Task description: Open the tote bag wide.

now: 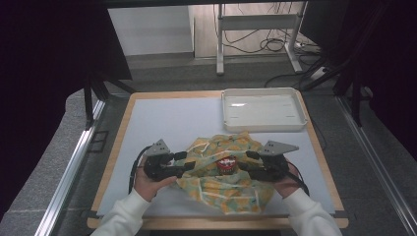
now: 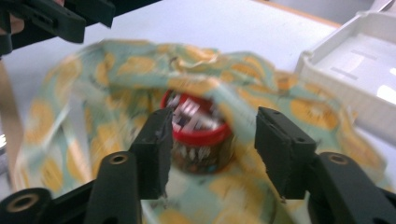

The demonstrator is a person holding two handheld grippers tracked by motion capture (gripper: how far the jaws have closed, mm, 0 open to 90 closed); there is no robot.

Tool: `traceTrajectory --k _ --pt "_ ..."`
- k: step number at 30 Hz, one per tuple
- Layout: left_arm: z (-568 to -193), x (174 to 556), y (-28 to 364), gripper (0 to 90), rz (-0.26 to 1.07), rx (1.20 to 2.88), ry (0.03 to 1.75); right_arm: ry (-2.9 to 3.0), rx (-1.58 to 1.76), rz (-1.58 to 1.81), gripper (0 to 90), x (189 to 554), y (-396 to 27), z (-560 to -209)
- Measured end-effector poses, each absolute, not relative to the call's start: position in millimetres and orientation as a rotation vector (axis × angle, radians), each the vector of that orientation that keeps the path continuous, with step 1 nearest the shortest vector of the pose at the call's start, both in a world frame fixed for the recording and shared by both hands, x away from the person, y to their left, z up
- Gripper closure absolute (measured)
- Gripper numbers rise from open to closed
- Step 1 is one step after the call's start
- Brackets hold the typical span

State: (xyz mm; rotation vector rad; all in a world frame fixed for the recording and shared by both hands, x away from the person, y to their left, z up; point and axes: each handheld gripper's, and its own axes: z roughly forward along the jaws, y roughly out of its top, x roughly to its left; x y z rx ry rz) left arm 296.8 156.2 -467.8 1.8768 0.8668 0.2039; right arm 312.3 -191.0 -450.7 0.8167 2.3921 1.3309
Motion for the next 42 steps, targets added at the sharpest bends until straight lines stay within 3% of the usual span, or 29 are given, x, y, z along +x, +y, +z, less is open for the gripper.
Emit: traceTrajectory --k 11,15,24,42 --pt "-470.1 304.1 152.3 81.0 0.204 1.890 0.858 2.414 0.847 1.356 71.9 322.3 -190.4 -453.7" --pt "-469.5 302.1 150.0 87.2 0.203 1.903 0.842 2.418 0.842 1.365 78.8 320.5 -192.7 -453.0" --pt "-472.1 303.6 146.4 90.0 0.190 1.926 0.838 2.454 0.839 1.346 87.5 321.9 -192.1 -456.0" --pt "-479.3 303.4 128.9 90.0 0.147 1.983 0.810 2.485 0.887 1.284 88.8 326.8 -196.0 -466.0"
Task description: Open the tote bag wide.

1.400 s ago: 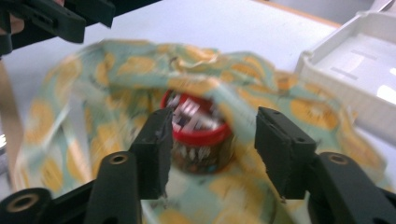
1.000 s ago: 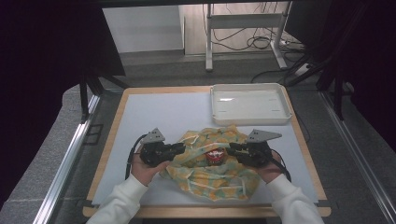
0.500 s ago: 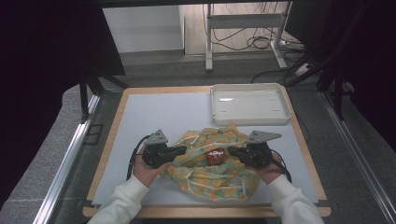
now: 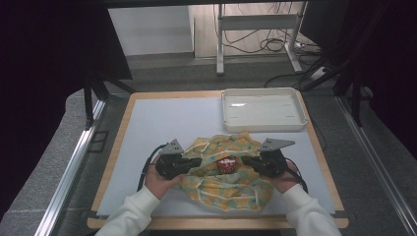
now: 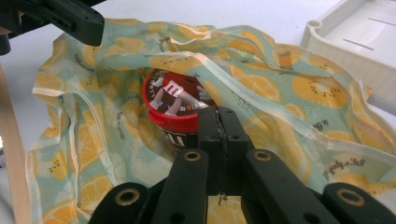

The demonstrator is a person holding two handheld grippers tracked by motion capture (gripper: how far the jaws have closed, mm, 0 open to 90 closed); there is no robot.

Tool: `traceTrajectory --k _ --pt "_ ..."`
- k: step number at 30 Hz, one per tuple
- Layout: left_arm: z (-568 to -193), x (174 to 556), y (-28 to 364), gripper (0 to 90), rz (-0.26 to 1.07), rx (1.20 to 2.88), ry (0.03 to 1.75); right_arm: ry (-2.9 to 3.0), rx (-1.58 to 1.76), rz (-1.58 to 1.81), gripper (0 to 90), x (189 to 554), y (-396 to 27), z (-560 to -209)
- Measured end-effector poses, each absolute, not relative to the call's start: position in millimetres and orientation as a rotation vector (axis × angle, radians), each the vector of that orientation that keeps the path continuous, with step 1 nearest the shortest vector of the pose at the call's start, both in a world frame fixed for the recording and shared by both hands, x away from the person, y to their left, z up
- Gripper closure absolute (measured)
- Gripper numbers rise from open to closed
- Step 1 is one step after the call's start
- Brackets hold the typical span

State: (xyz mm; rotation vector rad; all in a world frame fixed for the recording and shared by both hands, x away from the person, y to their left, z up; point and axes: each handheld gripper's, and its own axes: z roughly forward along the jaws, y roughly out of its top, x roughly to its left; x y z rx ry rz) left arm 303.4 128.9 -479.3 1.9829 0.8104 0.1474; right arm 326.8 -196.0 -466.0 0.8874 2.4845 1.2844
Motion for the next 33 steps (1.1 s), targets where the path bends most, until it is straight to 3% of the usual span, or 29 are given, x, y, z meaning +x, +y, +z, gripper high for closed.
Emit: traceTrajectory --k 33 --pt "-497.6 313.4 99.5 90.0 0.094 2.091 0.793 2.538 0.900 1.205 88.8 331.1 -189.8 -480.8"
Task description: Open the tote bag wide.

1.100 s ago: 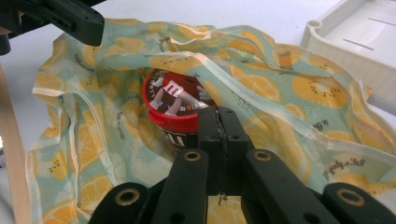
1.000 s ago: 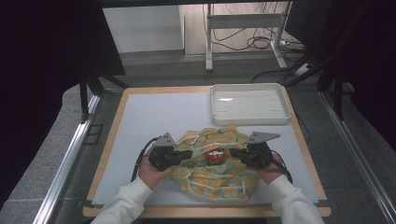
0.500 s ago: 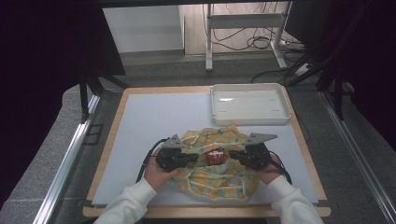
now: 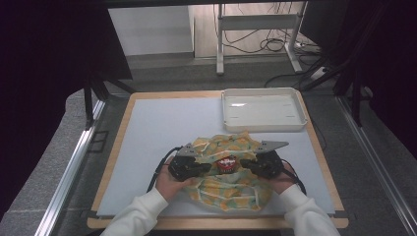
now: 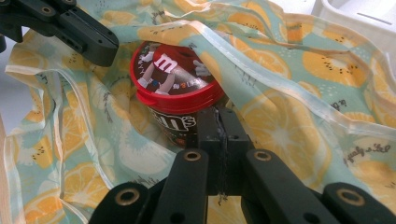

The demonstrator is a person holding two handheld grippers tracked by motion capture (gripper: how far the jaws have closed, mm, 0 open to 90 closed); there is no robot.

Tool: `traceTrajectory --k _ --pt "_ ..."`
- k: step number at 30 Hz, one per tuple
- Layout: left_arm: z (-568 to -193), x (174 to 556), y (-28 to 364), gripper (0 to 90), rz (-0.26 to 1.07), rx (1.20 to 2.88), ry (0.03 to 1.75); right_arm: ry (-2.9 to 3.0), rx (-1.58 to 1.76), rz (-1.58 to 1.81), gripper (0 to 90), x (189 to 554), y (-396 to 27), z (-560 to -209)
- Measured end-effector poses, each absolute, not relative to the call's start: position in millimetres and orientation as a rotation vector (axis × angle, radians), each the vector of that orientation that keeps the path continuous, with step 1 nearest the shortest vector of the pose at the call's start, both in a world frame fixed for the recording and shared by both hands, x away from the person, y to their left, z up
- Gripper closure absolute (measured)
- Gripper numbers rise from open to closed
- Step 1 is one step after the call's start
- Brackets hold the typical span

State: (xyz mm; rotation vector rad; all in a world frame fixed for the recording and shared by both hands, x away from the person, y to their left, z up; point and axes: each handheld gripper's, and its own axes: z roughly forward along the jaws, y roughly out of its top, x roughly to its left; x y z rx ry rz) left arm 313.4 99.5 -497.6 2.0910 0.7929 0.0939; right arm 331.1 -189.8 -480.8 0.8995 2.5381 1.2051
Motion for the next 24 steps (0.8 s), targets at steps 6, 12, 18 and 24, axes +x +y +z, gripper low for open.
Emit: traceTrajectory --k 6,12,18,24 --pt "-498.9 315.1 100.1 90.0 0.100 2.090 0.803 2.550 0.901 1.189 88.8 331.8 -188.0 -483.9" --pt "-500.0 317.0 100.7 90.0 0.102 2.089 0.815 2.559 0.902 1.175 88.8 333.8 -187.6 -487.3" --pt "-500.8 320.3 100.4 90.0 0.103 2.086 0.824 2.570 0.912 1.148 88.8 335.6 -186.6 -491.8" --pt "-501.1 322.1 97.4 90.0 0.105 2.092 0.820 2.577 0.920 1.133 88.8 336.2 -186.3 -494.0"
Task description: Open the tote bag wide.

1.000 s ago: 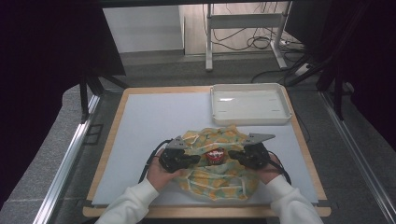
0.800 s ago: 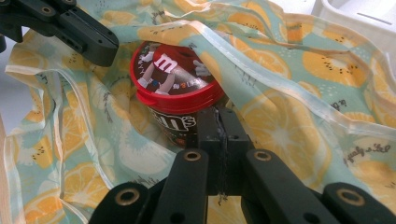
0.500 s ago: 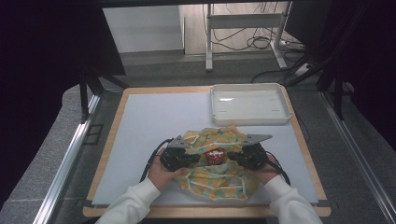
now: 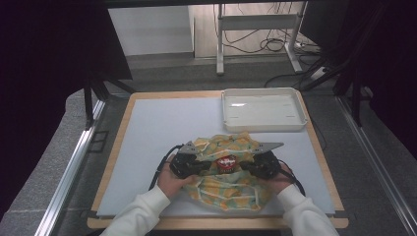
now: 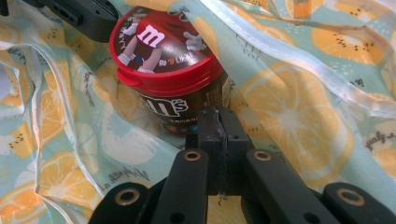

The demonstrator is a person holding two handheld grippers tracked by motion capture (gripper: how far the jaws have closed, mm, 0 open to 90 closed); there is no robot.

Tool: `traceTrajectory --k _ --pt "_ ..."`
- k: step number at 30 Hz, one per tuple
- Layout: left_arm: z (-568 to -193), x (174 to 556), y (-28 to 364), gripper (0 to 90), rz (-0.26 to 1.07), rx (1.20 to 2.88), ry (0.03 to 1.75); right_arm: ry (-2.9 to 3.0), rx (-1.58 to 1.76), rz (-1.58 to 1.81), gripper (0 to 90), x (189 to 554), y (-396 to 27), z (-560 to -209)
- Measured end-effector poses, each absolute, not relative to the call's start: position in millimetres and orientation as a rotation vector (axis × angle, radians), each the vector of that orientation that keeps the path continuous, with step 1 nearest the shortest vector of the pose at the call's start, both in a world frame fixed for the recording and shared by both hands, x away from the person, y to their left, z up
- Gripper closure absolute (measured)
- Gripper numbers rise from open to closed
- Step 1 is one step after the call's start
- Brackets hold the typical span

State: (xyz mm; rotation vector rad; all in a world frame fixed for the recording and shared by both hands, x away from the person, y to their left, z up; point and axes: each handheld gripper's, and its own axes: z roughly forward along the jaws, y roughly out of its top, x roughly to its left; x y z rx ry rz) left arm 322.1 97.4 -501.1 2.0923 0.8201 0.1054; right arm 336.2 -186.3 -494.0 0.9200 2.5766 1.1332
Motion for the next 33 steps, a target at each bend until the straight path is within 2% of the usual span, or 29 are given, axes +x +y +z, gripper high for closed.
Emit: traceTrajectory --k 33 --pt "-502.7 335.9 98.1 90.0 0.123 2.081 0.857 2.606 0.914 1.084 88.8 337.4 -183.9 -501.2"
